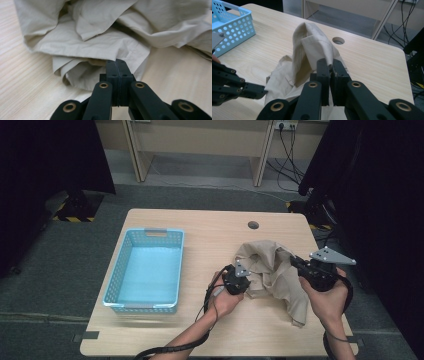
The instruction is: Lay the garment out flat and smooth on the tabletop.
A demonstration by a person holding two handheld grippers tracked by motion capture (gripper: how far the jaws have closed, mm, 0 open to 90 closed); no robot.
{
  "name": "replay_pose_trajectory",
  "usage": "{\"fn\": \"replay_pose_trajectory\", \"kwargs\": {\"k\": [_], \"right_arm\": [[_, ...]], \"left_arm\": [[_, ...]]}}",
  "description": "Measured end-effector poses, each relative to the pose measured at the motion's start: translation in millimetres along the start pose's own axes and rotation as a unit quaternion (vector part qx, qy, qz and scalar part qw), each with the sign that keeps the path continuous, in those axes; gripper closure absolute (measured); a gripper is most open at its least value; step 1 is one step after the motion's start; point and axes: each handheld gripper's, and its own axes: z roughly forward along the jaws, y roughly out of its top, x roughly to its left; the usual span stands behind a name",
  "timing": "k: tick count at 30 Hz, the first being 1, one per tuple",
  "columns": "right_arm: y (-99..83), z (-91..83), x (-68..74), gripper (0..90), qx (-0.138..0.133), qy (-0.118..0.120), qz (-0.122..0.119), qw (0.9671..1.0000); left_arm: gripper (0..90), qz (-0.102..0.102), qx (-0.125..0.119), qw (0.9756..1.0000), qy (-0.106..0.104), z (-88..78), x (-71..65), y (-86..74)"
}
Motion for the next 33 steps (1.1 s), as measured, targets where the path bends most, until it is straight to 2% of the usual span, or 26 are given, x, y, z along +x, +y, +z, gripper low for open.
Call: {"fn": "replay_pose_trajectory", "kwargs": {"k": [4,5,11,16,20,22,24,29,33], "right_arm": [[1.7,-1.3,-1.5,86.5,0.000,-0.001,-0.001,1.0000],[1.7,-1.3,-1.5,86.5,0.000,-0.001,-0.001,1.0000],[8.0,-2.8,-7.8,86.6,-0.002,-0.007,-0.004,1.0000],[21.3,-2.9,-8.0,86.6,-0.004,-0.011,-0.012,0.9999],[37.2,1.1,-11.0,86.5,-0.002,-0.019,-0.020,0.9996],[48.8,6.0,-15.0,86.5,0.000,-0.028,-0.024,0.9993],[52.2,8.0,-16.4,86.5,0.001,-0.032,-0.025,0.9992],[70.1,22.8,-17.1,86.4,0.009,-0.043,-0.034,0.9984],[85.1,39.1,-14.4,86.4,0.016,-0.051,-0.047,0.9974]], "left_arm": [[89.9,0.021,-0.010,0.9996,-0.017,-15.2,-12.6,-6.4],[89.9,0.021,-0.010,0.9996,-0.017,-15.2,-12.6,-6.4],[89.9,0.043,-0.030,0.9971,-0.054,-59.0,-33.0,-19.1],[89.9,0.069,-0.038,0.9945,-0.070,-93.1,-47.7,-30.4],[89.9,0.077,-0.045,0.9926,-0.083,-117.1,-54.6,-41.0],[89.9,0.083,-0.043,0.9925,-0.079,-124.5,-54.0,-45.3],[89.9,0.079,-0.037,0.9934,-0.075,-130.1,-49.7,-52.0],[89.9,0.070,0.001,0.9963,-0.050,-132.7,-34.0,-75.1],[89.8,0.064,0.008,0.9968,-0.049,-135.6,-29.7,-84.8]]}}
